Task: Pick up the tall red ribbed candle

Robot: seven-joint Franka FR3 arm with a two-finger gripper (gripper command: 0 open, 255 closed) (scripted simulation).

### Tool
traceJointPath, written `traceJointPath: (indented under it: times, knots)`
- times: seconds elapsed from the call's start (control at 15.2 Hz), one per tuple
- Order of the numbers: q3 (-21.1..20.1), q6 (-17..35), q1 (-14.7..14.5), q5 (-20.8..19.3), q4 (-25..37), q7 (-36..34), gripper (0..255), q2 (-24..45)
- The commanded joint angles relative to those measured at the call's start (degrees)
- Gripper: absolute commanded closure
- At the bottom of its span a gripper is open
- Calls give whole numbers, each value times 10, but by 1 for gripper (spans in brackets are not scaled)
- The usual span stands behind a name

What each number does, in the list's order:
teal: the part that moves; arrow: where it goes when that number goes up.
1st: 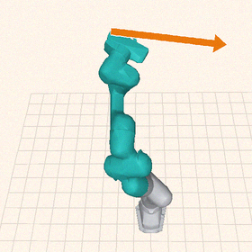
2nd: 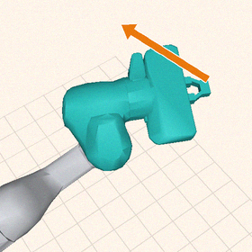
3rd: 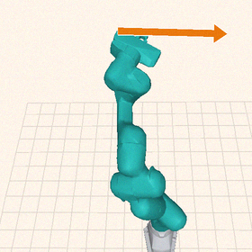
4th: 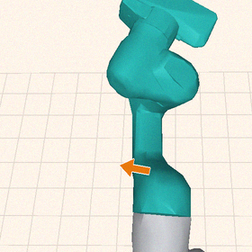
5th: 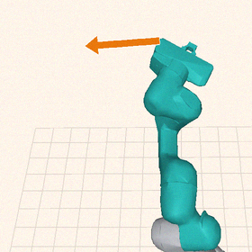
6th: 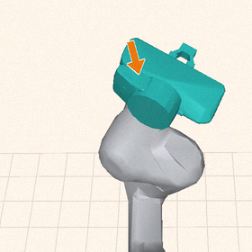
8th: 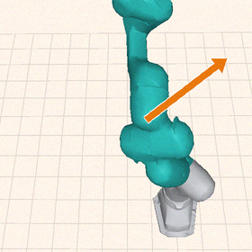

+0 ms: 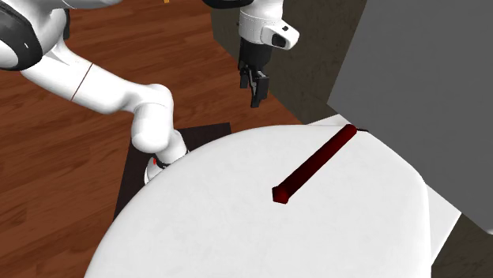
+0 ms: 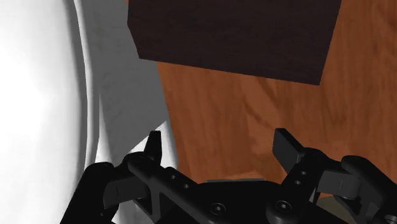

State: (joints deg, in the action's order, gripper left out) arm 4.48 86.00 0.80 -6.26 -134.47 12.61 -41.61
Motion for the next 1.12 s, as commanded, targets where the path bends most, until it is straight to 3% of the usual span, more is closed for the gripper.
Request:
traceJointPath:
  times: [0.0,0.59,1.06]
  knots:
    - [29,9,2,-18,12,47,0,14]
    - [152,29,-5,-59,139,254,0,123]
    - [248,33,-20,-29,286,427,0,255]
